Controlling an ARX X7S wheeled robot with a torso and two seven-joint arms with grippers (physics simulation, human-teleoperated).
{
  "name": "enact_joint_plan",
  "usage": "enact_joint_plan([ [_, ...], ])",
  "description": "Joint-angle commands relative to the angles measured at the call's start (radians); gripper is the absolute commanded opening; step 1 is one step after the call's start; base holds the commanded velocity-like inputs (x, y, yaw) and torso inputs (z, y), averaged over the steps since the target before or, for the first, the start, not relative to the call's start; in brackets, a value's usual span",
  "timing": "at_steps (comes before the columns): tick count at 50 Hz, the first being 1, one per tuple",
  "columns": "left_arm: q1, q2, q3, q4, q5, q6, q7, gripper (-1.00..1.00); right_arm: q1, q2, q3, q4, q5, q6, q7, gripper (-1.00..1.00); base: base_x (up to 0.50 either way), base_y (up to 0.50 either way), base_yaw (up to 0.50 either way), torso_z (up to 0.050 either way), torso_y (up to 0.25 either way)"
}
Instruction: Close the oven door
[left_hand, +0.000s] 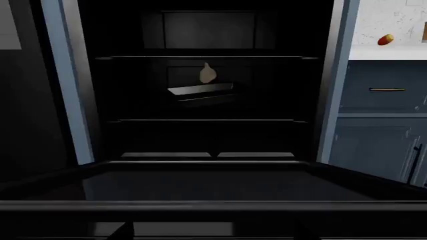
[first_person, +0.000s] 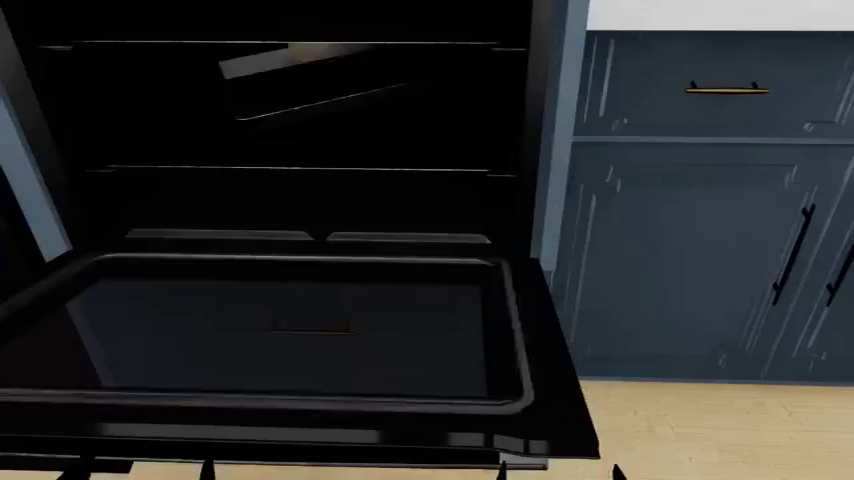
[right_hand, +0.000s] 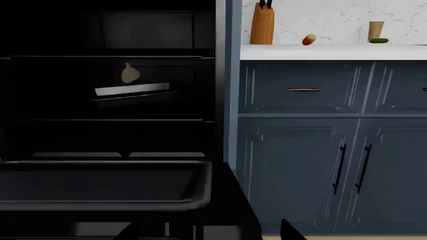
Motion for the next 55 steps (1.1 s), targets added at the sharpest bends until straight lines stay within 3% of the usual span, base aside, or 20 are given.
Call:
enact_joint_plan([
  [1,-0.007,-0.019,0.022,-0.018,-0.019,0.011,-0.022,1.0,0.01,0.076,-0.094,0.018,0.077,-0.015,0.093,1.0,0.0,0.0,0.0,0.0,0.0],
  [11,-0.003,-0.046,0.055,0.0,-0.038,0.008,-0.062,1.0,0.004,0.091,-0.119,0.01,0.071,-0.025,0.105,1.0,0.0,0.0,0.0,0.0,0.0],
  [13,-0.004,-0.05,0.06,0.001,-0.043,0.002,-0.065,1.0,0.031,0.088,-0.146,0.041,-0.017,0.037,0.165,1.0,0.0,0.0,0.0,0.0,0.0],
  [16,-0.004,-0.055,0.066,0.004,-0.048,0.002,-0.071,1.0,0.034,0.09,-0.127,0.033,0.083,0.066,0.108,1.0,0.0,0.0,0.0,0.0,0.0],
  [28,-0.007,-0.071,0.087,0.008,-0.057,-0.013,-0.1,1.0,0.014,0.104,-0.14,0.011,0.056,0.008,0.161,1.0,0.0,0.0,0.0,0.0,0.0],
  [55,-0.017,-0.101,0.118,-0.005,-0.112,-0.015,-0.118,1.0,0.008,0.13,-0.173,0.004,0.081,-0.016,0.172,1.0,0.0,0.0,0.0,-0.05,0.0],
])
